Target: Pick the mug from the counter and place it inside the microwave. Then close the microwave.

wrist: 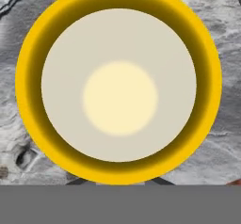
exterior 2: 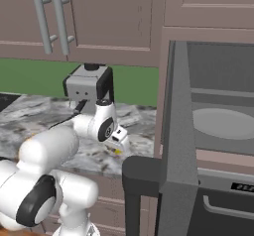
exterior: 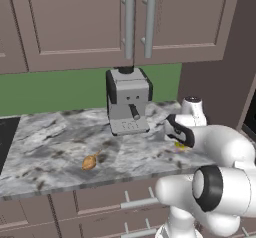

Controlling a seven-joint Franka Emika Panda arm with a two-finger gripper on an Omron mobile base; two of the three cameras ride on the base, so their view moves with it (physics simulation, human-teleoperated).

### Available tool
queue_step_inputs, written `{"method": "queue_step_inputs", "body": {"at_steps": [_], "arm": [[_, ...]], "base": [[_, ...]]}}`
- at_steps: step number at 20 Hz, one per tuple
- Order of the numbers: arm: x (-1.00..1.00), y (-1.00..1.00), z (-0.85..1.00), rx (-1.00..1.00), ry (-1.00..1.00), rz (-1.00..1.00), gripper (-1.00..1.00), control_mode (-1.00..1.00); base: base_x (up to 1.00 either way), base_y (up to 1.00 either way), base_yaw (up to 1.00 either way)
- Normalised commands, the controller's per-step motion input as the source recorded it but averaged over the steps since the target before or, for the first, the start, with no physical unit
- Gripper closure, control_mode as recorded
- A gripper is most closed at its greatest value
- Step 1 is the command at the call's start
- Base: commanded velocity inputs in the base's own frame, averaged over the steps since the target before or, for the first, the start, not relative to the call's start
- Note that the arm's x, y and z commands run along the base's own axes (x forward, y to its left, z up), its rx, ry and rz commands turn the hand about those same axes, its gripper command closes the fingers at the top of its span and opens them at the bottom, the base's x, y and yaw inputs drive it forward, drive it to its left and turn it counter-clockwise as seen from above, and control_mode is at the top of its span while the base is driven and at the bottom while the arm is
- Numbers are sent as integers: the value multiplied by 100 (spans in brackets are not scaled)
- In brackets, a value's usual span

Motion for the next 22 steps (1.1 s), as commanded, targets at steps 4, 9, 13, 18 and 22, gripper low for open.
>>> {"method": "queue_step_inputs", "body": {"at_steps": [4, 9, 13, 18, 22], "arm": [[-31, 7, 53, 0, -6, 2, 100, -100], [-26, 33, 43, 0, -1, 4, 100, -100], [-35, 48, 34, 0, 0, 4, 100, -100], [-55, 49, 33, 1, 0, 5, 100, -100], [-54, 54, 39, 0, -1, 9, 100, -100]], "base": [[0, 0, 0], [0, 0, 0], [0, 0, 0], [0, 0, 0], [0, 0, 0]]}}
